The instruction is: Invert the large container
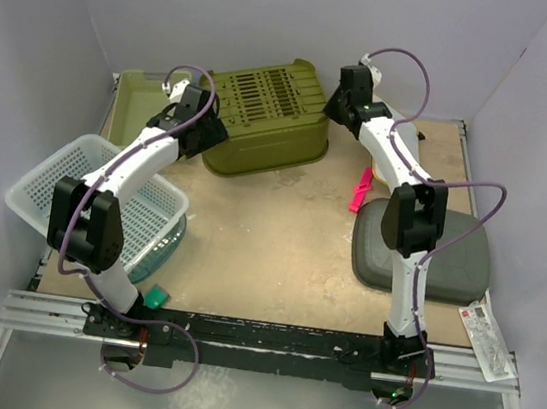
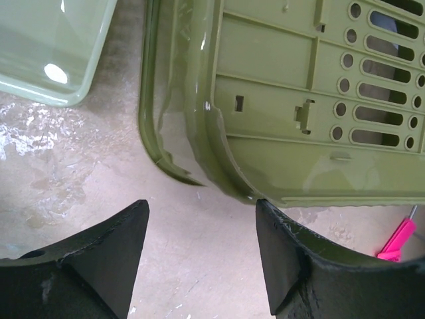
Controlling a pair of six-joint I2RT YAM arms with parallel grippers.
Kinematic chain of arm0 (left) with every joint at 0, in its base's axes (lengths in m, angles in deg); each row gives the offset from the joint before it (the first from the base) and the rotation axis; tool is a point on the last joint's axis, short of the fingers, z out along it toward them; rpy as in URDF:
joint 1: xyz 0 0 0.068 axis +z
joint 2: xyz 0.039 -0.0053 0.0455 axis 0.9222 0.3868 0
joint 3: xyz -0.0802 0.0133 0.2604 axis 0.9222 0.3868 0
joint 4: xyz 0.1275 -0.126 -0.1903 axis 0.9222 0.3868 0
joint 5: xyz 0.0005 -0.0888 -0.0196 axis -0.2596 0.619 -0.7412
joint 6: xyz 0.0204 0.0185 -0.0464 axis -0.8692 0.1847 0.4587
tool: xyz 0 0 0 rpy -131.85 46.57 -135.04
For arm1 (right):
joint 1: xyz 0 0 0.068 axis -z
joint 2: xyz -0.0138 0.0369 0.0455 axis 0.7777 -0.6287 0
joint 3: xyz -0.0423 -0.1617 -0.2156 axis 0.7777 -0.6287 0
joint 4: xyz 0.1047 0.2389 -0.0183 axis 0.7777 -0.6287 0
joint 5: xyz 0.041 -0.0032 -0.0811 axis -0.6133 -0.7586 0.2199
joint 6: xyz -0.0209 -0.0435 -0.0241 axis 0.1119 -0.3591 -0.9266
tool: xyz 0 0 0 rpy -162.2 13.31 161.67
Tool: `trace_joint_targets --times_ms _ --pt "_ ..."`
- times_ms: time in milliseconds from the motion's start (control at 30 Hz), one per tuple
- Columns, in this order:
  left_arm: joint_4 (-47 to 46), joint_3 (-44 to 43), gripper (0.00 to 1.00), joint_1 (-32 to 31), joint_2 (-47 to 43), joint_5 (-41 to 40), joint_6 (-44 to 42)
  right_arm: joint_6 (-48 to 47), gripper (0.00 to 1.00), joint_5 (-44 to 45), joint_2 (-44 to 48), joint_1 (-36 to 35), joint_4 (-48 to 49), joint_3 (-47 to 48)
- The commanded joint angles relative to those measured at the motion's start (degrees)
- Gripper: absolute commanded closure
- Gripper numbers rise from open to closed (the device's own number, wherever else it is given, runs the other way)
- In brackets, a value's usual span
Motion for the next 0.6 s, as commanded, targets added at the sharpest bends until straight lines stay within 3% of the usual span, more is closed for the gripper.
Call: trace_joint_targets --times_ms 0,133,567 --pt "-2.34 -2.58 0.37 0.61 0.82 0.95 -1.08 -0.72 0.86 0.0 5.98 0.33 0.82 -4.19" --pt "-2.72 -3.38 0.37 0.61 1.81 2.14 -1.7 -1.18 1.0 2.83 9.26 0.33 1.08 -7.9" --pt "-3.48 -10.4 0.38 0.61 10.21 6.83 -2.69 4.27 1.0 8.85 17.6 0.32 4.64 -21.73"
